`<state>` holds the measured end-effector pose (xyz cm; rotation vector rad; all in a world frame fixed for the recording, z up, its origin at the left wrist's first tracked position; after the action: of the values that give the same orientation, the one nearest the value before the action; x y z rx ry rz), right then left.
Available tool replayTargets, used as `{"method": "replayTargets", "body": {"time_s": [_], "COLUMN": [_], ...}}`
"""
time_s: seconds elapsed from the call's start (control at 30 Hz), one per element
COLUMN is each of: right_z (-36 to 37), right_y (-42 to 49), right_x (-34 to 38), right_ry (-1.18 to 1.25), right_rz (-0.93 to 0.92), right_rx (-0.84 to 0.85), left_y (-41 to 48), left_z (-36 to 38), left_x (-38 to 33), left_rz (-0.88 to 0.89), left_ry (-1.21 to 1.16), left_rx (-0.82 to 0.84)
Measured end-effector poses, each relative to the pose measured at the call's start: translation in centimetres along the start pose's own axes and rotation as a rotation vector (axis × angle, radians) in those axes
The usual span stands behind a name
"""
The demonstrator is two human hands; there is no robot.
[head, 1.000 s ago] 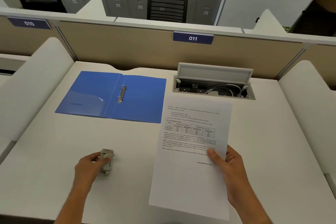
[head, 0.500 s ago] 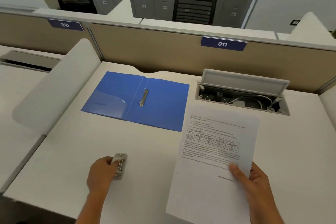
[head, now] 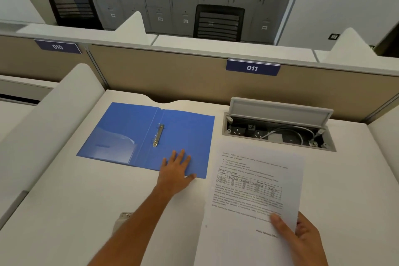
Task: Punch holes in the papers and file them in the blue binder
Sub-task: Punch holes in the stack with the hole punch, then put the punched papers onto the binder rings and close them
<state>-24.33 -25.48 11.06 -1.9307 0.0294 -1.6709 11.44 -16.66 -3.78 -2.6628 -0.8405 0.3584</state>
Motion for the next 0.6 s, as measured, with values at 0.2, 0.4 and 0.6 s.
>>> {"method": "replayTargets", "body": {"time_s": [0.2, 0.4, 0.6], "right_z": [-2.5, -3.4, -3.5], "right_y": [-0.6, -1.5, -2.4], "right_x": [0.5, 0.2, 0.0], "right_ry": [0.006, 0.015, 0.001], "right_rz": [0.029, 0.027, 0.002], "right_rx": [-0.092, -0.102, -0.036], "left_y": [0.1, -3.8, -8.0], "left_z": [1.0, 4.0, 5.5], "left_x": [-1.8, -3.4, -8.4], "left_rz": [-0.003, 0.066, 0.182], "left_ry": [0.002, 0.035, 0.097], "left_rx": [0.019, 0.088, 0.086]}}
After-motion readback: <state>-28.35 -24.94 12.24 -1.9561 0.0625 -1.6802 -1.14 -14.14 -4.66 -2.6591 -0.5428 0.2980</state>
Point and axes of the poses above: each hand's wrist, its own y-axis towards the middle knuckle, its own z-axis out of the palm, x = y × z, the point moved 1 cm from there along y, towards the middle knuckle
